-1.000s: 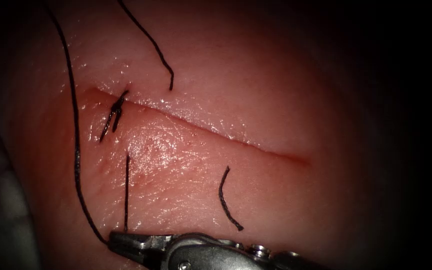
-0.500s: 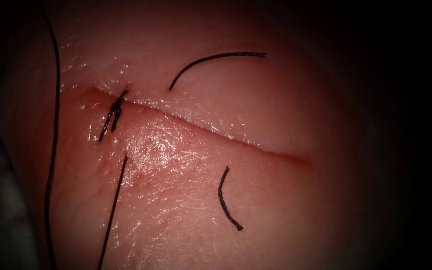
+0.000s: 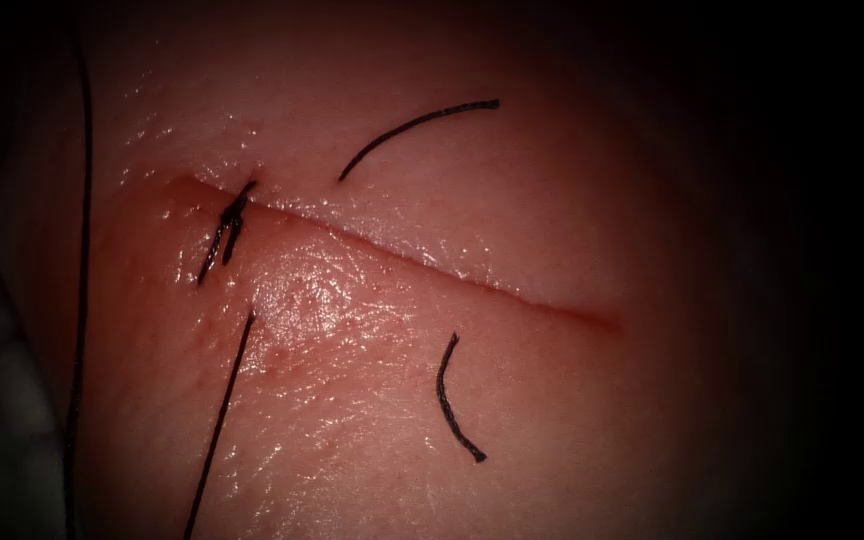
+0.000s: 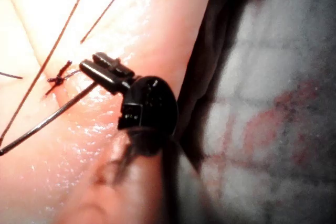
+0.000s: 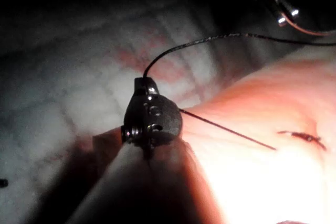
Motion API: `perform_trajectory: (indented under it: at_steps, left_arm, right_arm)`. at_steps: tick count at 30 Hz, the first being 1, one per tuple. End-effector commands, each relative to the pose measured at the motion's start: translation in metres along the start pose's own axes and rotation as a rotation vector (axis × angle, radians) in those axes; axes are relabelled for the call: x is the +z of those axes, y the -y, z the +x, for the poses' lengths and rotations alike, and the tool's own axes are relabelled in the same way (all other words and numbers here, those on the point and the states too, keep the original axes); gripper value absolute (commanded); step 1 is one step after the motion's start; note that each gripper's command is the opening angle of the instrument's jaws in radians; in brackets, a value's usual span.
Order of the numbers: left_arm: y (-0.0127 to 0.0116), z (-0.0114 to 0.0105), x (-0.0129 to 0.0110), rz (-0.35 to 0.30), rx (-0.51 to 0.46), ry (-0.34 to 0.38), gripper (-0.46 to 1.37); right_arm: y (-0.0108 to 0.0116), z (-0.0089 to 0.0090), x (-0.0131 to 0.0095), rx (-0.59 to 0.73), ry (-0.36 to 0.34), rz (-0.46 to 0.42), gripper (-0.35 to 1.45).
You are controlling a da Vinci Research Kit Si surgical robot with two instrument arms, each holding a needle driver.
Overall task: Wound Closure
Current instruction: Use the right gripper to pull the suture through the cut until a short tail remains on top
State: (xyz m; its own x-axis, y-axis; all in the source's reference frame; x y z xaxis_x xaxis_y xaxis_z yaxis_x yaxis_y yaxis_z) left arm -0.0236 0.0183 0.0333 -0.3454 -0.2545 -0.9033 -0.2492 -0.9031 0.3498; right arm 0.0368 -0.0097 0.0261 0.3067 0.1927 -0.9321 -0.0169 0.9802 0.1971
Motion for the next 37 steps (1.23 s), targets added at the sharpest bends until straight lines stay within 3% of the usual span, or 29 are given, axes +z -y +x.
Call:
perform_trajectory:
  at_steps: [1, 19, 37]
  left_arm:
    - [0.0, 0.0, 0.0, -0.012, 0.0, 0.001, -0.35]
    - [0.0, 0.0001, 0.0, -0.013, 0.0, -0.002, -0.35]
    - [-0.0001, 0.0002, 0.0001, -0.015, 0.0, -0.006, -0.35]
  right_arm:
    - [0.0002, 0.0001, 0.0, 0.004, -0.001, 0.001, -0.35]
    - [0.0041, 0.0014, 0.0023, 0.025, -0.015, 0.021, -0.35]
    - [0.0038, 0.0019, 0.0024, 0.03, -0.013, 0.021, -0.35]
